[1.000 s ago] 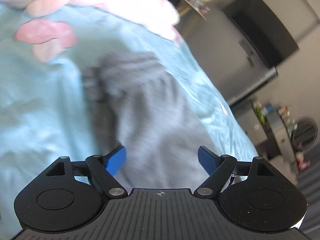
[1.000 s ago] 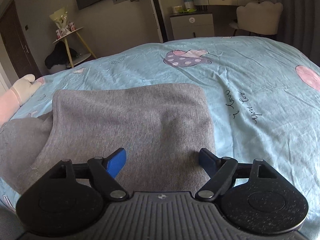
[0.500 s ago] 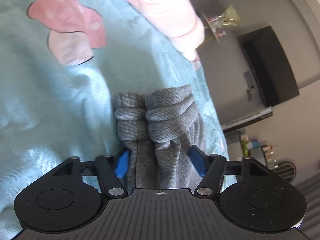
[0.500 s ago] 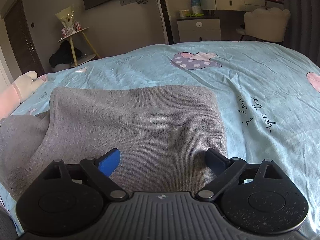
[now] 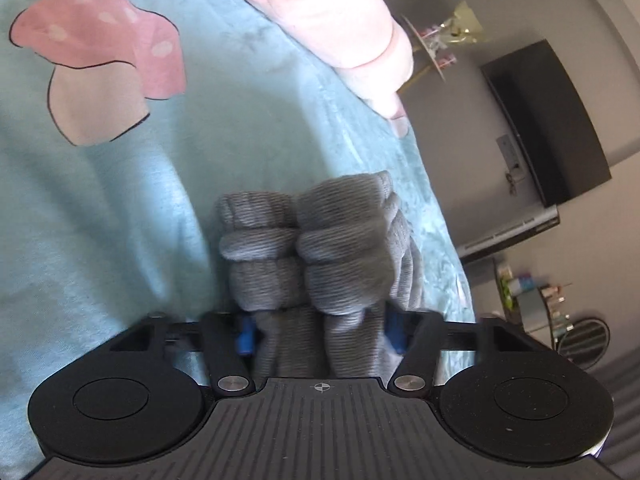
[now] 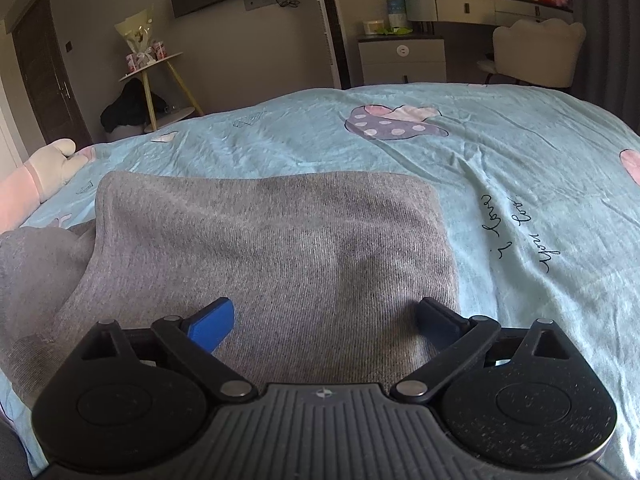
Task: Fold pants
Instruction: 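Grasp the ribbed leg cuffs with the left tool and lift them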
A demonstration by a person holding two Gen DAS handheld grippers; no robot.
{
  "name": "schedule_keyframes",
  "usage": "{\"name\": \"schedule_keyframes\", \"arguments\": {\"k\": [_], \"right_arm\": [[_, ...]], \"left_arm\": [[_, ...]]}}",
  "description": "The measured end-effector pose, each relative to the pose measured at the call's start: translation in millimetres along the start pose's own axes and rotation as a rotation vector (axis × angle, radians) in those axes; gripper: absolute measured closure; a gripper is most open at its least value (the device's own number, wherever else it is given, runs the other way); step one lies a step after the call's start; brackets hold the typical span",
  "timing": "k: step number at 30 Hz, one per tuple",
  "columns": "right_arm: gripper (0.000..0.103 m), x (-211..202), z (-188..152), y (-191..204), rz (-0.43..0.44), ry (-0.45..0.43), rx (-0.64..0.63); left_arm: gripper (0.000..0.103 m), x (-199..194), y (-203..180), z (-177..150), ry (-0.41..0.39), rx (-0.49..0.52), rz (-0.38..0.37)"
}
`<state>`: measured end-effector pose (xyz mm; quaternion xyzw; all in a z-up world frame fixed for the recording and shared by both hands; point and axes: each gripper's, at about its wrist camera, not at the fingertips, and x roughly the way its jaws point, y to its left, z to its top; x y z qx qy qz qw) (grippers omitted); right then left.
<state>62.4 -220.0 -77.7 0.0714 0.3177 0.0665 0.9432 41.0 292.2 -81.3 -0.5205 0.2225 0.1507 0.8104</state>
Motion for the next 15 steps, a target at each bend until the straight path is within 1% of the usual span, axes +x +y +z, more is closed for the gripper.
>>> {"name": "schedule_keyframes", "arguments": {"k": [2, 4, 6, 9, 12, 15], "right_arm": [[0.004, -1, 1, -2, 0.007, -0.004, 0.017], [0.005, -5, 3, -7, 0.02, -0.014, 0.051], [0.007, -9, 5, -13, 0.037, -0.024, 0.101], [0.009, -16, 6, -22, 0.051, -0.038, 0.17], [0.009, -24, 6, -26, 0.055, -0.053, 0.199], [0.009, -34, 7, -30, 0.067, -0.079, 0.221]], "left_arm": [[0.068, -4, -9, -1, -0.007, 0.037, 0.008], [0.075, -12, -27, -2, -0.017, 0.108, 0.001], [0.077, -25, -52, -6, -0.032, 0.199, -0.005], [0.078, -46, -100, -20, -0.067, 0.391, -0.023], [0.079, -65, -146, -47, -0.09, 0.541, -0.084], [0.079, -77, -189, -85, -0.078, 0.675, -0.165]]}}
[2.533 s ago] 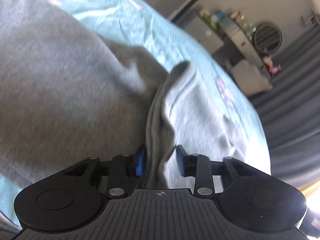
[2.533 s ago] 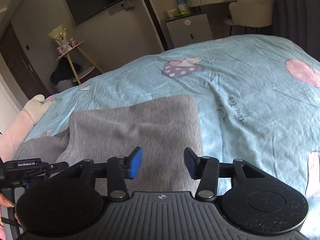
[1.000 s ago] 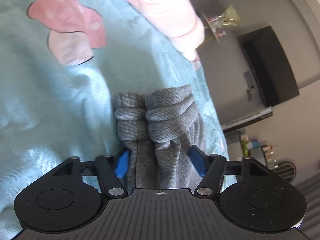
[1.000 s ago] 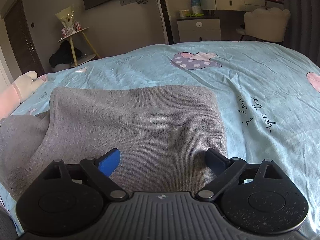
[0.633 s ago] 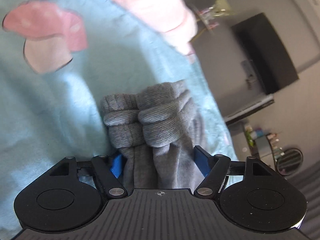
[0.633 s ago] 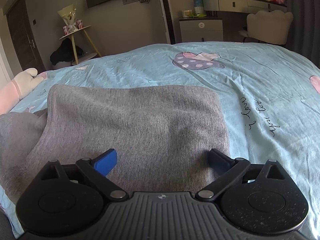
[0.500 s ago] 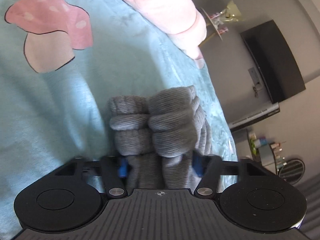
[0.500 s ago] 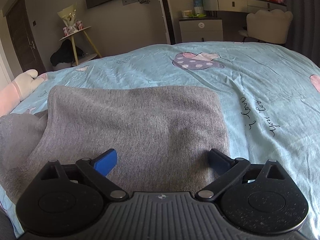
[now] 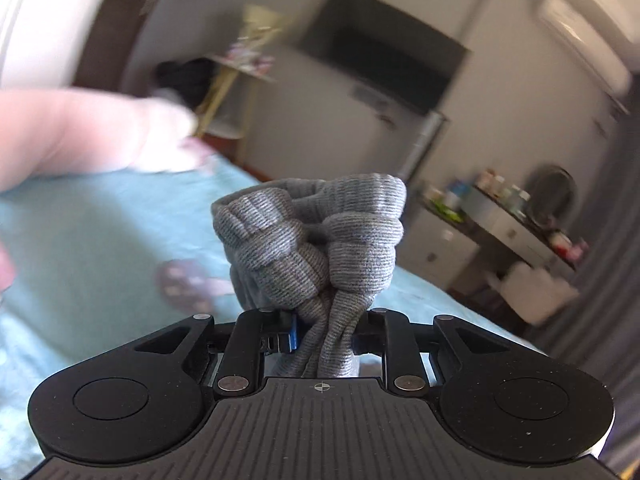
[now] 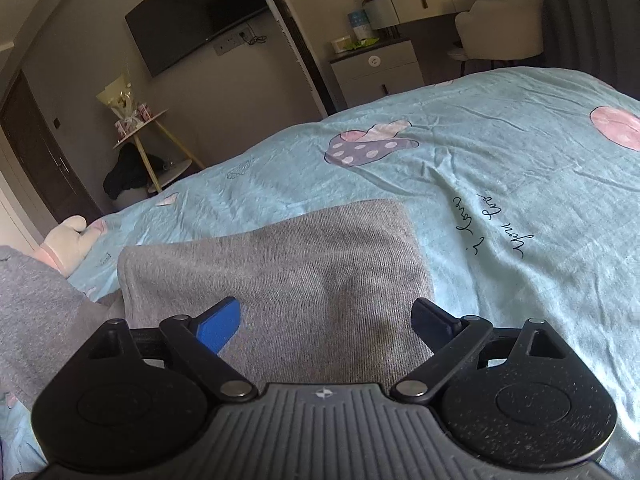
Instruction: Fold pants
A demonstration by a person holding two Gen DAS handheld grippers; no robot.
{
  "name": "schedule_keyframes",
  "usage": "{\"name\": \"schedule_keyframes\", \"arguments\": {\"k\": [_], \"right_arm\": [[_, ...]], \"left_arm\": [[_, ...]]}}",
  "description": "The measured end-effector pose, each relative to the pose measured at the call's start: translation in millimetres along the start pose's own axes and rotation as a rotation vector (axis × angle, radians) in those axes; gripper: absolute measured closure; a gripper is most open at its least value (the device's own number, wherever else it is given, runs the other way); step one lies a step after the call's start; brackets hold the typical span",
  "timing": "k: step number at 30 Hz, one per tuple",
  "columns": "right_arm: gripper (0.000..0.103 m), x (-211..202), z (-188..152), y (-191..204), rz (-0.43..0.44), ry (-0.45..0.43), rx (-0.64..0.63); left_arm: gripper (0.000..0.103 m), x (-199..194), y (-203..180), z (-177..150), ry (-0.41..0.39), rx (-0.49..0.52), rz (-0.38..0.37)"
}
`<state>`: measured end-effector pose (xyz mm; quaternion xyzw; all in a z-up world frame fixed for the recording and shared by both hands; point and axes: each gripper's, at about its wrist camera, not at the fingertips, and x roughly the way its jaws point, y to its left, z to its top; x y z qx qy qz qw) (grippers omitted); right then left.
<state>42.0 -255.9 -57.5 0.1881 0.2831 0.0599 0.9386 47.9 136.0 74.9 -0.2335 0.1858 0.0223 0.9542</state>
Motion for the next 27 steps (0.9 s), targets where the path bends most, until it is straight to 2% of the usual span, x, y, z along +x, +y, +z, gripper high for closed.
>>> {"name": "schedule_keyframes", "arguments": {"k": [4, 6, 8, 14, 15, 18, 19, 20, 24, 27], "right_arm": [[0.009, -14, 3, -6, 0.011, -0.03, 0.043], [0.009, -20, 4, -10, 0.015, -0.034, 0.064], [0.009, -25, 4, -14, 0.02, -0.03, 0.081], [0.009, -25, 1, -16, 0.032, 0.014, 0.089], [0.009, -24, 0, -16, 0.041, 0.023, 0.087], [0.009, -21, -1, -11, 0.055, 0.037, 0.067], [0.009, -20, -1, -10, 0.062, 0.043, 0.062], [0.009, -19, -2, -9, 0.066, 0.047, 0.061], [0.009, -17, -2, -9, 0.096, 0.061, 0.08], [0.009, -13, 1, -11, 0.119, 0.074, 0.121]], "left_arm": [[0.079, 3, -71, -25, 0.03, 0.133, -0.113], [0.079, 9, -102, -46, 0.071, 0.197, -0.16], [0.079, 20, -122, -69, 0.131, 0.219, -0.199], [0.076, 43, -154, -135, 0.268, 0.349, -0.179], [0.073, 44, -154, -141, 0.29, 0.344, -0.174], [0.052, 43, -156, -154, 0.359, 0.329, -0.147], [0.037, 39, -152, -155, 0.369, 0.32, -0.135], [0.026, 34, -147, -154, 0.373, 0.304, -0.126], [0.015, 11, -125, -144, 0.397, 0.215, -0.106], [0.008, -8, -99, -130, 0.351, 0.136, -0.06]]}}
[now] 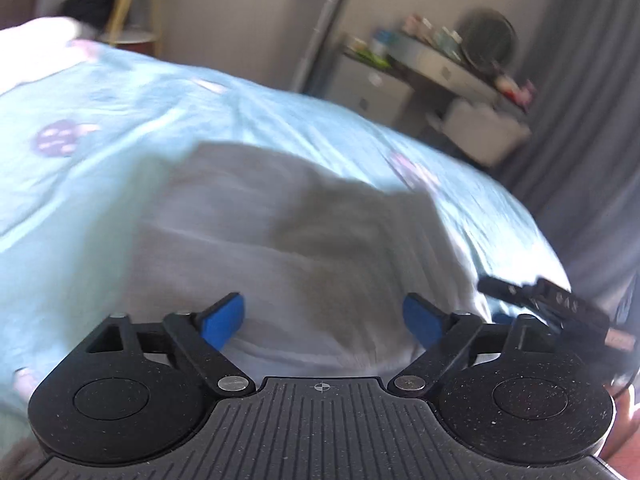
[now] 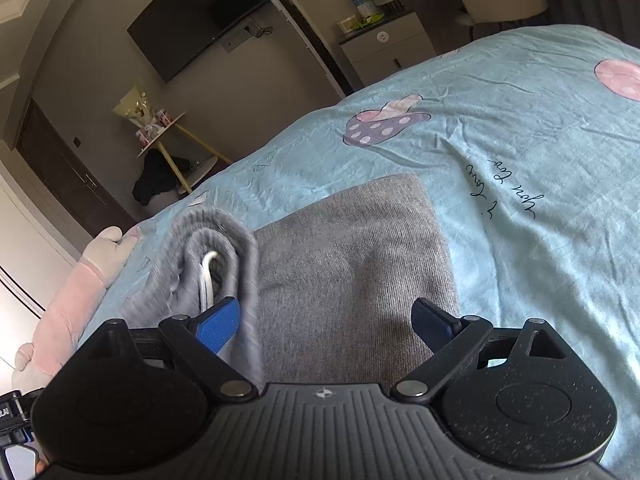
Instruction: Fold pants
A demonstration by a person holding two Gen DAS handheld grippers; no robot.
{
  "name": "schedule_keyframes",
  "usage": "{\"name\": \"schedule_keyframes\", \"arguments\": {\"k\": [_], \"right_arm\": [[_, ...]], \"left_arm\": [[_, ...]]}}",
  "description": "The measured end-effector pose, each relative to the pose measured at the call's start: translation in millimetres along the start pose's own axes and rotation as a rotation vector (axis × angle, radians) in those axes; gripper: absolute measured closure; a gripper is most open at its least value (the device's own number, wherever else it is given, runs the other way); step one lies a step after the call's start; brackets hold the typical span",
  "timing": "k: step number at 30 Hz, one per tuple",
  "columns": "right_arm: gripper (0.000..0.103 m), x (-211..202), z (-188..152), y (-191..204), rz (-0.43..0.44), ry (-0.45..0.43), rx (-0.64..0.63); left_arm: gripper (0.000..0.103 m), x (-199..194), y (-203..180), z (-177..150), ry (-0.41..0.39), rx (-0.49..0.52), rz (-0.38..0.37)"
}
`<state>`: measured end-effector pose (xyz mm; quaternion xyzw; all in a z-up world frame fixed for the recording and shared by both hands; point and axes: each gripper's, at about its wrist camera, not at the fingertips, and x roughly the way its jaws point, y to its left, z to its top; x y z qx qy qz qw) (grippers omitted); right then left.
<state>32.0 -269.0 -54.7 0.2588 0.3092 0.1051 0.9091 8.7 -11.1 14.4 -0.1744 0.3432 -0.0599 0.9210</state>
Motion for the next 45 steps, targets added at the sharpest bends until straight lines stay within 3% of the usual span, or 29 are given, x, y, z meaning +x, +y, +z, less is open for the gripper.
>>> {"name": "schedule_keyframes", "arguments": {"k": [4, 9, 14, 20, 29, 31, 33, 34, 37, 41, 43, 44, 45], "right_arm": [[0.009, 7, 4, -7, 0.065, 0.041, 0.081], [0.005, 31, 11, -9, 0.136, 0.169, 0.145], [0.004, 54, 16, -7, 0.192, 0.257, 0.187], [0.004, 71, 16, 12, 0.202, 0.314, 0.105], [0.004, 82, 18, 17, 0.201, 0.331, 0.157], [0.01, 85, 19, 19, 0.21, 0.336, 0.157], [0.032, 88, 16, 20, 0.24, 0.351, 0.181], [0.035, 90, 14, 19, 0.251, 0.362, 0.201], [0.032, 93, 12, 19, 0.256, 0.358, 0.204], [0.019, 100, 11, 21, 0.297, 0.369, 0.226], [0.019, 102, 11, 25, 0.287, 0.374, 0.227], [0.025, 102, 12, 29, 0.279, 0.371, 0.222], [0.044, 101, 12, 31, 0.265, 0.371, 0.217]], "left_arm": [[0.007, 2, 36, 8, -0.011, -0.079, 0.185], [0.008, 21, 69, 5, 0.033, -0.196, 0.378], [0.008, 25, 83, 5, 0.072, -0.253, 0.367], [0.008, 32, 85, 1, 0.087, -0.266, 0.365], [0.008, 33, 86, 1, 0.094, -0.29, 0.359], [0.008, 33, 87, 0, 0.095, -0.299, 0.356], [0.008, 33, 89, 0, 0.096, -0.311, 0.349], [0.008, 33, 90, 0, 0.097, -0.318, 0.348], [0.008, 32, 91, -1, 0.098, -0.334, 0.339], [0.008, 32, 94, -2, 0.096, -0.363, 0.319], [0.008, 31, 95, -3, 0.091, -0.376, 0.315], [0.008, 31, 95, -3, 0.089, -0.376, 0.316], [0.008, 31, 94, -3, 0.087, -0.375, 0.321]]}}
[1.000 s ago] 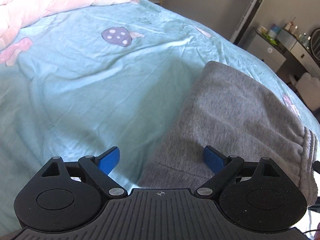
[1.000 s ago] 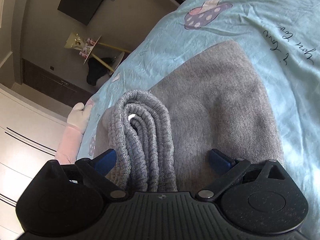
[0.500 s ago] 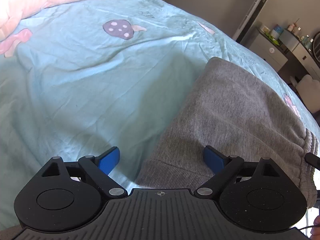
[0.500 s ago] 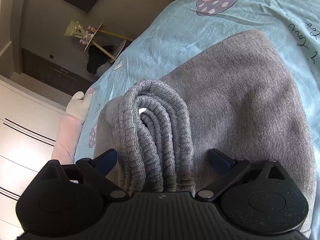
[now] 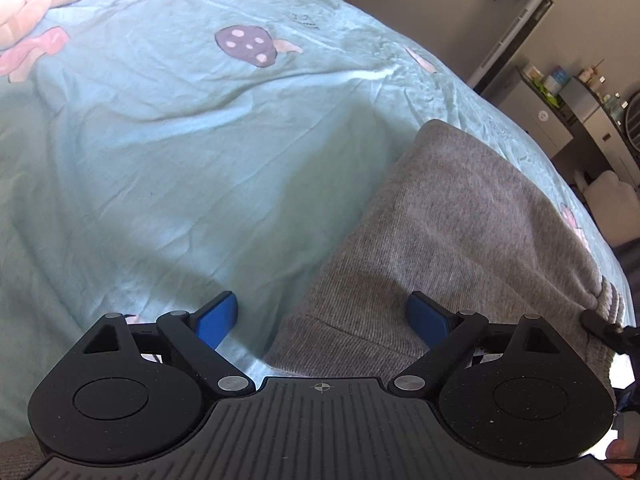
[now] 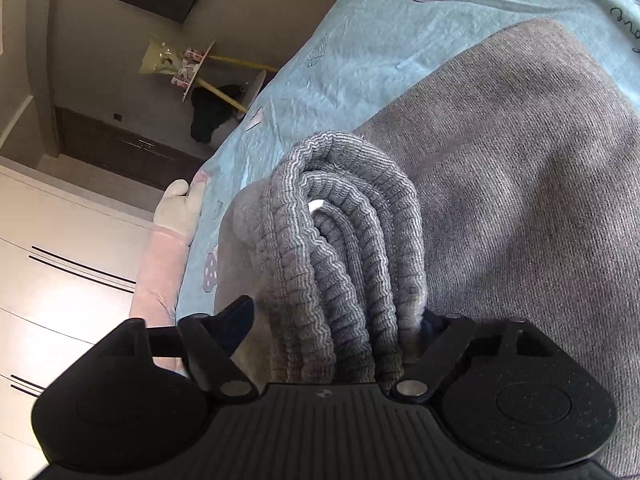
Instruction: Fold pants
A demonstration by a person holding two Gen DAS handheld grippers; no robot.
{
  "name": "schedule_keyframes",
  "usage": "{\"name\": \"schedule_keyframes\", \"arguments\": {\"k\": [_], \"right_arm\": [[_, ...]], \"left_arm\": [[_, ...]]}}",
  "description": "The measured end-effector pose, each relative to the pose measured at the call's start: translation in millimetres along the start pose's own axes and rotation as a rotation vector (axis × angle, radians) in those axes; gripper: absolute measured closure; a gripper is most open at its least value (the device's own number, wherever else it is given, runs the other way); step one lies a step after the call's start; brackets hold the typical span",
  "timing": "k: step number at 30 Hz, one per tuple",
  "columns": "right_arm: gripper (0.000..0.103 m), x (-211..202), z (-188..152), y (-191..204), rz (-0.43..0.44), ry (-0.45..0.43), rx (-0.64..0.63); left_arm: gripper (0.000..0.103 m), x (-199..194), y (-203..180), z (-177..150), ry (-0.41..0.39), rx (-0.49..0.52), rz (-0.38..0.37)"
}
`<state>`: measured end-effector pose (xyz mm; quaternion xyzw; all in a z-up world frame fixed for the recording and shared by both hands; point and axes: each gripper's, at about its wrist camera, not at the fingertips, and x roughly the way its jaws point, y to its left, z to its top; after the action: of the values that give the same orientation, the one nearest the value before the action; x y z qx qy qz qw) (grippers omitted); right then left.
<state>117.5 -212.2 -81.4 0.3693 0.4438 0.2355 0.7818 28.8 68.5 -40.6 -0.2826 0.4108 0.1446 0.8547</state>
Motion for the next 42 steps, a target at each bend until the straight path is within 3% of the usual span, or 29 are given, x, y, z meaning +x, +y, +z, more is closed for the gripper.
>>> {"name": "schedule_keyframes", "arguments": {"k": [2, 6, 10, 12, 14, 18, 20, 25, 28, 31, 35, 37, 40, 42], "right_arm": [[0.06, -2, -2, 5, -0.049, -0.011, -0.011], [0.065, -16, -10, 31, -0.066, -0.077, -0.098], [0.067, -37, -10, 51, 0.072, -0.123, -0.077], [0.067, -44, -7, 59, 0.118, -0.132, -0.058], [0.067, -53, -6, 65, 0.133, -0.149, -0.057], [0.067, -73, 1, 68, 0.158, -0.183, -0.038], [0.067, -85, 3, 68, 0.161, -0.205, -0.04], [0.067, -108, 7, 58, 0.166, -0.233, -0.019], [0.067, -111, 9, 57, 0.156, -0.241, -0.012], [0.067, -108, 9, 61, 0.167, -0.235, -0.003], [0.067, -105, 6, 69, 0.197, -0.235, -0.02], [0.067, -105, 4, 71, 0.2, -0.231, -0.028], [0.067, -109, 2, 69, 0.2, -0.231, -0.032], [0.067, -114, 2, 66, 0.202, -0.236, -0.034]], "left_arm": [[0.008, -1, -1, -1, -0.006, 0.001, 0.004], [0.008, -2, 0, -1, -0.009, -0.004, -0.001], [0.01, -10, 11, 0, -0.028, -0.057, -0.088], [0.01, -17, 14, -1, -0.012, -0.063, -0.167], [0.009, -25, 14, -5, 0.012, -0.042, -0.268], [0.009, -42, 6, -17, 0.045, 0.054, -0.39], [0.009, -47, 0, -21, 0.066, 0.1, -0.408], [0.011, -48, -4, -18, 0.106, 0.081, -0.455], [0.01, -57, -29, -25, 0.114, 0.241, -0.496], [0.01, -54, -58, -43, 0.122, 0.425, -0.42], [0.013, -31, -80, -59, 0.093, 0.49, -0.233], [0.016, -22, -83, -57, 0.07, 0.466, -0.16], [0.026, -9, -73, -47, 0.074, 0.339, -0.055], [0.033, -7, -57, -39, 0.087, 0.216, -0.089]]}}
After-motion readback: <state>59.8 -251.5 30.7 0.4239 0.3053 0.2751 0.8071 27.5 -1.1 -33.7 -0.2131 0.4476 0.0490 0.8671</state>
